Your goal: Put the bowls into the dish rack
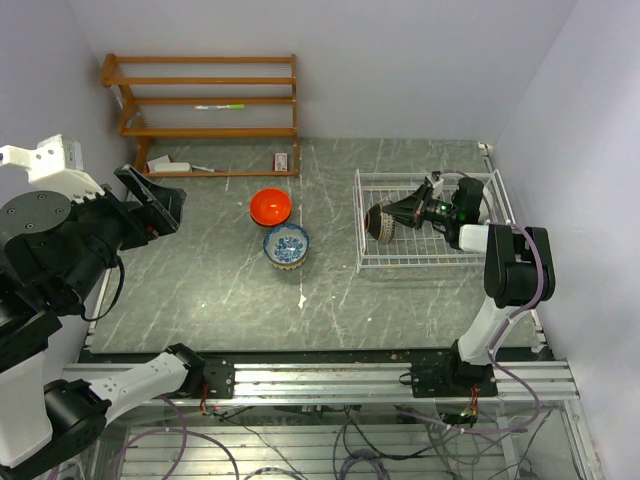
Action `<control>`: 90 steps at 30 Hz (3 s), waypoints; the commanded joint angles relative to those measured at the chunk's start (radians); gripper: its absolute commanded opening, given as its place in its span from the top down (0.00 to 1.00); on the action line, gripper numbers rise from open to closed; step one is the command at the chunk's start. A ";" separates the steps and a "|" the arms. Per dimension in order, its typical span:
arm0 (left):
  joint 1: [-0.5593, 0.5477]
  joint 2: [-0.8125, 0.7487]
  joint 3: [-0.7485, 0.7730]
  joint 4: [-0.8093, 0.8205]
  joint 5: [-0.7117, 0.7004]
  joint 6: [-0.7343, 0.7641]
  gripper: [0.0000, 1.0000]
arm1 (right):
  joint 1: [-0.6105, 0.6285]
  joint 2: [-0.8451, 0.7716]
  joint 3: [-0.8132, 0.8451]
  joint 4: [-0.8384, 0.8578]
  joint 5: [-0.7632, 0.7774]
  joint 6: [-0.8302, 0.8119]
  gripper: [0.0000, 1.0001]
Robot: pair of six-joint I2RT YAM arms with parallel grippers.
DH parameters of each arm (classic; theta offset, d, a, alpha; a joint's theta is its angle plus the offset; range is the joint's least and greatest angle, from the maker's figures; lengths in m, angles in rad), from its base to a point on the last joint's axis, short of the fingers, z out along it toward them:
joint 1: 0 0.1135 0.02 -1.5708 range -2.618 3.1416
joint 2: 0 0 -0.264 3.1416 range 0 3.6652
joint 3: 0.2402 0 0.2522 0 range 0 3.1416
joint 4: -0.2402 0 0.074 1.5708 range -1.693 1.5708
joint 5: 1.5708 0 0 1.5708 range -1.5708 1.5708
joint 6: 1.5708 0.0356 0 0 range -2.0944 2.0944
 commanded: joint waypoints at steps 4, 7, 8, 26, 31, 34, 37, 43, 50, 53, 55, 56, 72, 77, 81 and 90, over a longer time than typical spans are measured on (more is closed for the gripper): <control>-0.004 0.019 0.028 0.014 -0.004 0.023 0.01 | -0.055 0.077 -0.017 -0.010 0.026 -0.040 0.88; -0.004 0.024 0.034 0.009 -0.009 0.026 0.01 | -0.078 0.081 -0.023 -0.030 0.026 -0.055 0.83; -0.004 0.025 0.035 0.009 -0.011 0.026 0.01 | -0.084 0.081 -0.023 -0.044 0.028 -0.065 0.80; -0.004 0.025 -0.009 0.054 0.014 0.023 0.01 | -0.152 0.030 0.106 -0.474 0.145 -0.353 0.62; -0.004 0.002 -0.031 0.059 0.010 0.017 0.01 | -0.152 0.019 0.166 -0.622 0.225 -0.447 0.60; -0.004 -0.003 -0.034 0.054 0.012 0.014 0.01 | -0.152 0.011 0.196 -0.703 0.276 -0.495 0.56; -0.004 -0.008 -0.032 0.051 0.014 0.012 0.01 | -0.152 0.003 0.224 -0.786 0.332 -0.532 0.51; -0.003 -0.015 -0.026 0.048 0.017 0.012 0.01 | -0.152 -0.031 0.262 -0.879 0.413 -0.576 0.48; -0.004 -0.033 -0.021 0.036 0.014 0.009 0.01 | -0.152 -0.079 0.314 -0.992 0.491 -0.627 0.42; -0.004 -0.040 -0.021 0.033 0.017 0.008 0.01 | -0.145 -0.141 0.337 -1.055 0.548 -0.642 0.41; -0.004 -0.044 -0.023 0.030 0.020 0.009 0.01 | -0.119 -0.182 0.373 -1.117 0.611 -0.665 0.38; -0.004 -0.046 -0.026 0.029 0.022 0.010 0.01 | -0.097 -0.192 0.402 -1.156 0.648 -0.684 0.37; -0.004 -0.070 -0.054 0.037 0.023 0.003 0.01 | 0.279 -0.030 0.755 -1.523 1.237 -0.803 0.21; -0.004 -0.073 -0.058 0.026 0.004 0.007 0.01 | 0.294 0.007 0.760 -1.520 1.252 -0.822 0.21; -0.004 -0.068 -0.061 0.025 -0.007 0.018 0.01 | 0.321 0.000 0.745 -1.478 1.252 -0.838 0.21; -0.004 -0.059 -0.094 0.063 0.003 0.028 0.01 | 0.331 0.044 0.739 -1.458 1.269 -0.834 0.21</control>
